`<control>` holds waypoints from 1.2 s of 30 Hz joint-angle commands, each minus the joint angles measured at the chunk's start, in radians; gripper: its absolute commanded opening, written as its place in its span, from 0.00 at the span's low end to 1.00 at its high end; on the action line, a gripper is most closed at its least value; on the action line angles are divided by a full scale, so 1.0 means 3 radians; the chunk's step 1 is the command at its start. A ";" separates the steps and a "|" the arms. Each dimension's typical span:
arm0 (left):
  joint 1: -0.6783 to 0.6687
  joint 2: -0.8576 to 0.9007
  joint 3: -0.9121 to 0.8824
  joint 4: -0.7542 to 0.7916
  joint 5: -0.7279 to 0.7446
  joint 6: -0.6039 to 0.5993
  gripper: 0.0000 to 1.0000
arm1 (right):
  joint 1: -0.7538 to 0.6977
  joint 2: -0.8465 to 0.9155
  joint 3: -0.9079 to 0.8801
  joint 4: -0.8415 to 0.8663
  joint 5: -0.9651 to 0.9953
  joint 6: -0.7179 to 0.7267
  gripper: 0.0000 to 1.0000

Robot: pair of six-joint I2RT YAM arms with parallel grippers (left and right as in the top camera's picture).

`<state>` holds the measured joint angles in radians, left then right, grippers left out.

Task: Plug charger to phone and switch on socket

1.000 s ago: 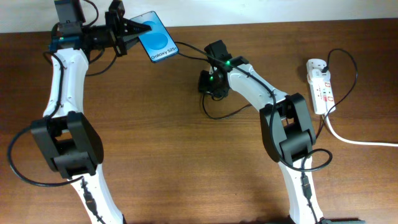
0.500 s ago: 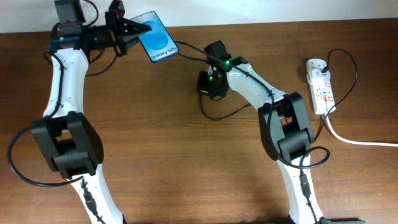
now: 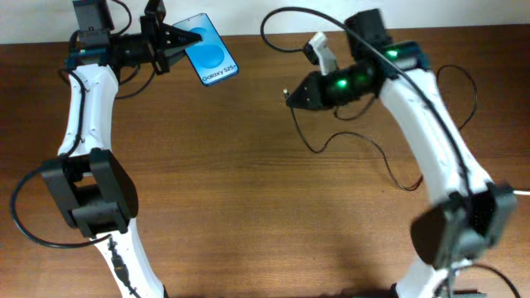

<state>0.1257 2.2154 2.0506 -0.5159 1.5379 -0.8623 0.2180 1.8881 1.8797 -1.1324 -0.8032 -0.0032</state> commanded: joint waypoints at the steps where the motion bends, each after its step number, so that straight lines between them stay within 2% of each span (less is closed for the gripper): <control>1: -0.0135 -0.0037 0.0031 0.0011 0.0122 0.0257 0.00 | -0.0008 -0.0275 -0.0004 -0.0337 -0.0228 -0.0509 0.04; 5: -0.0327 -0.0037 0.0031 0.0011 0.0122 0.0440 0.00 | -0.0008 -0.0364 -0.0159 -0.0505 -0.0496 -0.0585 0.04; 7: -0.0436 -0.0037 0.0031 0.0011 0.0122 0.0575 0.00 | -0.0008 -0.0364 -0.0248 -0.0505 -0.0870 -0.0575 0.04; 11: -0.0573 -0.0037 0.0031 0.0036 0.0121 0.0575 0.00 | -0.0008 -0.0362 -0.0392 -0.0435 -0.1161 -0.0484 0.05; 16: -0.0660 -0.0037 0.0031 0.0034 0.0121 0.0572 0.00 | -0.0008 -0.0360 -0.0509 0.0107 -0.1137 0.0158 0.04; 22: -0.0688 -0.0037 0.0031 0.0034 0.0121 0.0572 0.00 | -0.0008 -0.0354 -0.0678 0.0551 -0.1063 0.0655 0.04; 36: -0.0638 -0.0037 0.0031 0.0134 0.0121 0.0572 0.00 | 0.0167 -0.0267 -0.0694 0.0685 -0.1176 0.0707 0.04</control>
<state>-0.0772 2.2154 2.0506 -0.4843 1.5379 -0.7067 0.2665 1.7962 1.6810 -0.9310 -1.1278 0.2073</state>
